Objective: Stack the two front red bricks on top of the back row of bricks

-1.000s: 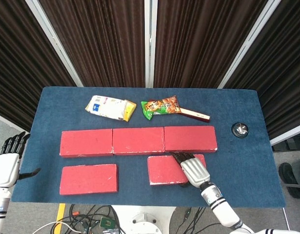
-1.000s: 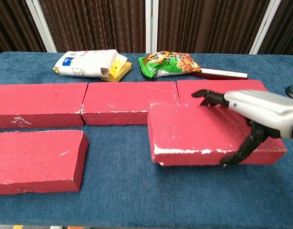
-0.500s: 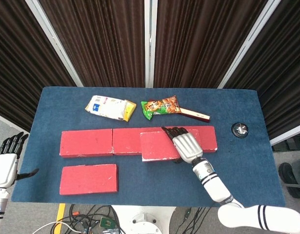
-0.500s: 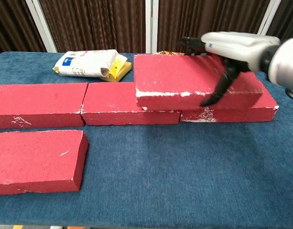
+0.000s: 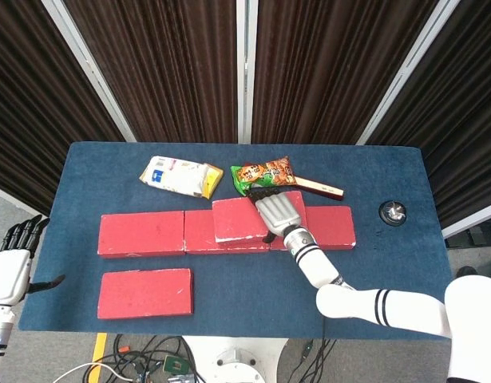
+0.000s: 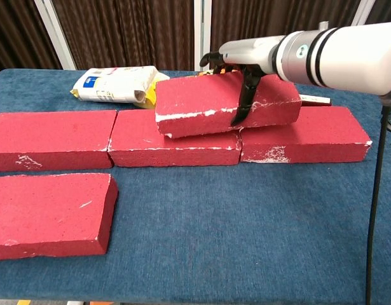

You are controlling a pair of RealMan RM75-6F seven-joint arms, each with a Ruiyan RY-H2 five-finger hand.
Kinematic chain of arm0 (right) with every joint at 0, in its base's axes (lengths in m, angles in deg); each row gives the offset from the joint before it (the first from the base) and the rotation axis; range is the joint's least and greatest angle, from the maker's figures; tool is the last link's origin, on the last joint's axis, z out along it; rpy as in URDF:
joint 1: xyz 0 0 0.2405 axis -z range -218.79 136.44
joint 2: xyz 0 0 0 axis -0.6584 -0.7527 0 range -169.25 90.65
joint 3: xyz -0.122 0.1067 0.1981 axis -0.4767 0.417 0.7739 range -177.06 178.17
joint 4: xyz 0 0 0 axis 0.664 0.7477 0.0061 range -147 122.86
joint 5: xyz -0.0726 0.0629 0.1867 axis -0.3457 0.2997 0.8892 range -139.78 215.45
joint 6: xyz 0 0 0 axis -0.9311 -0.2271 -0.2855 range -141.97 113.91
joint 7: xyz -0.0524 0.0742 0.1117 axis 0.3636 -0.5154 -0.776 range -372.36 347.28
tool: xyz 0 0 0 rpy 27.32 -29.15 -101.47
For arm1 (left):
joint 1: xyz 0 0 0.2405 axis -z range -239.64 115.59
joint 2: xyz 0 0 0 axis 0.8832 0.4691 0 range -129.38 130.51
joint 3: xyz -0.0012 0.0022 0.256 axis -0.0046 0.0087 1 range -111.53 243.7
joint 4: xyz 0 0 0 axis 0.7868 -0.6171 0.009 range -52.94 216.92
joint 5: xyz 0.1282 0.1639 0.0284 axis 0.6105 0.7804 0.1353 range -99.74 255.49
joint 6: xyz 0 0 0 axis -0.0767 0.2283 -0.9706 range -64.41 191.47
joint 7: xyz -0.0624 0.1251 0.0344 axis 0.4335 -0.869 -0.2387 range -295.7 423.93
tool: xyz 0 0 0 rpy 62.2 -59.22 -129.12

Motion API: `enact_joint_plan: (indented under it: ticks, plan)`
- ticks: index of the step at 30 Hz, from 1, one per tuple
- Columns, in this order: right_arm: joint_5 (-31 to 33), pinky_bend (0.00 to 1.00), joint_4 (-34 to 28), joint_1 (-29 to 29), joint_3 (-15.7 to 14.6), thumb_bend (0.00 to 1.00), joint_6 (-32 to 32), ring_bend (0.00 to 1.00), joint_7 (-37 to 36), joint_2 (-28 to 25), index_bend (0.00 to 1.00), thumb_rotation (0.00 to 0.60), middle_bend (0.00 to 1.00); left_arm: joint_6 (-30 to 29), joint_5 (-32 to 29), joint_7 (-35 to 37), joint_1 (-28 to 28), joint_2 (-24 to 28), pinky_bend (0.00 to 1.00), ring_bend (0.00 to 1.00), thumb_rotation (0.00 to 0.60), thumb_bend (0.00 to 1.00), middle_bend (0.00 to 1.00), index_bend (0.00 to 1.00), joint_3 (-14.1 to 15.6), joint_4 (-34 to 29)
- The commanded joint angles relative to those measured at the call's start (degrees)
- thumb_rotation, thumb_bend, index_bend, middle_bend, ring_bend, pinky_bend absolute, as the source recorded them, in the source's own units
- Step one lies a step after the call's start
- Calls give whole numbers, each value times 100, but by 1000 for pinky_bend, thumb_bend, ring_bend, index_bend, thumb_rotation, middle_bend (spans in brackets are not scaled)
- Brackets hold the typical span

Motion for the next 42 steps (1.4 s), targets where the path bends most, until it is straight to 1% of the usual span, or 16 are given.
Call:
enact_joint_plan:
  ticks: [1, 4, 12, 23, 34, 42]
  plan:
    - [15, 156, 97, -38, -105, 68, 14, 110, -167, 78, 0, 600, 177, 10, -9, 37, -1, -5, 0, 0, 600, 0, 0, 0, 2, 23]
    - [-30, 156, 110, -8, -170, 67, -9, 110, -388, 96, 0, 600, 177, 4, -4, 70, -5, -4, 0, 0, 600, 0, 0, 0, 4, 44]
    - [-253, 156, -133, 84, -287, 68, -415, 109, -721, 88, 0, 600, 171, -10, 0, 8, -9, 0, 0, 0, 600, 0, 0, 0, 12, 42]
    - [-181, 156, -63, -34, -439, 68, -443, 108, -806, 162, 0, 600, 166, -4, 2, 46, -9, 8, 0, 0, 600, 0, 0, 0, 16, 36]
    - [-40, 154, -55, -105, -503, 68, -599, 103, -796, 221, 0, 600, 164, 25, -32, 12, -2, 3, 0, 0, 600, 0, 0, 0, 17, 21]
    - [13, 153, 3, -170, -538, 68, -580, 99, -785, 253, 0, 600, 162, 20, -33, 43, -13, 5, 0, 0, 600, 0, 0, 0, 24, 39]
